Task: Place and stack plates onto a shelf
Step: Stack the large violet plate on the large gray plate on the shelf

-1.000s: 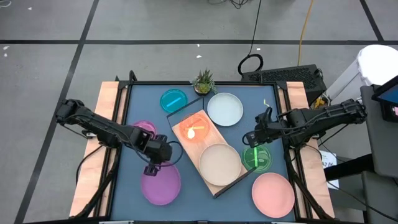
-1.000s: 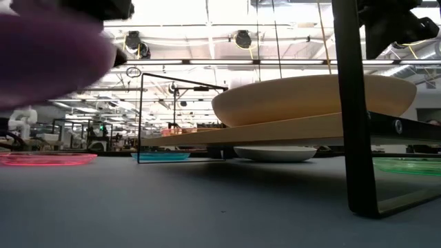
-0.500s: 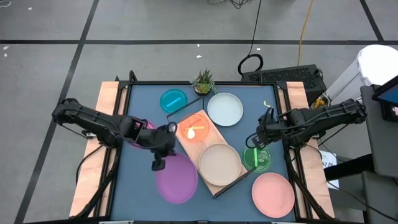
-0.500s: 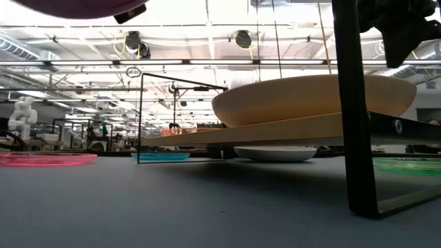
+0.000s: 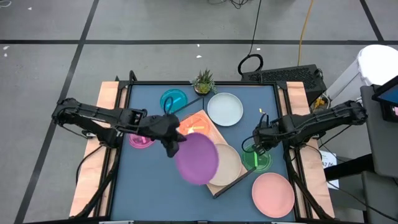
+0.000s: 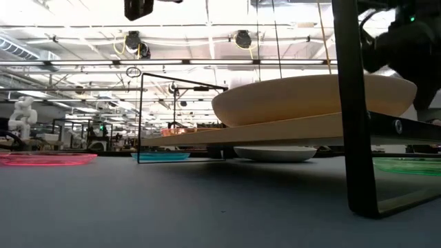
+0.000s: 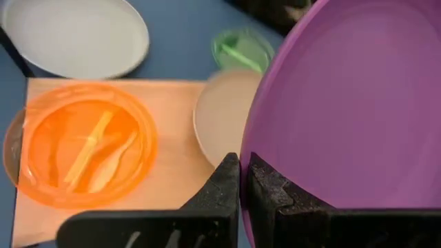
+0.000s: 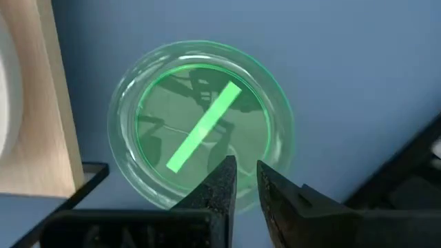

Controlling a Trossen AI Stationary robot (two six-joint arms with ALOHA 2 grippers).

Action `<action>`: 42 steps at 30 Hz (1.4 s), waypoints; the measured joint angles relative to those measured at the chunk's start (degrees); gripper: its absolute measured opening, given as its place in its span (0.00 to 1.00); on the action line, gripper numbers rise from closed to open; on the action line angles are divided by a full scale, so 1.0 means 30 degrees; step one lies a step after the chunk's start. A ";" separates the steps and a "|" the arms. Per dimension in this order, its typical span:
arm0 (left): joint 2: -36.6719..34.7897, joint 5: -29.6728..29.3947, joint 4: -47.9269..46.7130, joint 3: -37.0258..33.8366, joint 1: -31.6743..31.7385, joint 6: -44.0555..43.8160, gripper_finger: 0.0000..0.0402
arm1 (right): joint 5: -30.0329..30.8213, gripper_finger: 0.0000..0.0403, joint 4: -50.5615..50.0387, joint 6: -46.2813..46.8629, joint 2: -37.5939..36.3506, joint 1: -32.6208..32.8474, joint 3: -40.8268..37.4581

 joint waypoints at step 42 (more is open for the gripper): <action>0.3417 -0.7313 0.3755 -0.0015 -0.3423 -1.9175 0.02 | 0.2210 0.11 0.0593 -0.1009 -0.3555 0.0015 -0.1326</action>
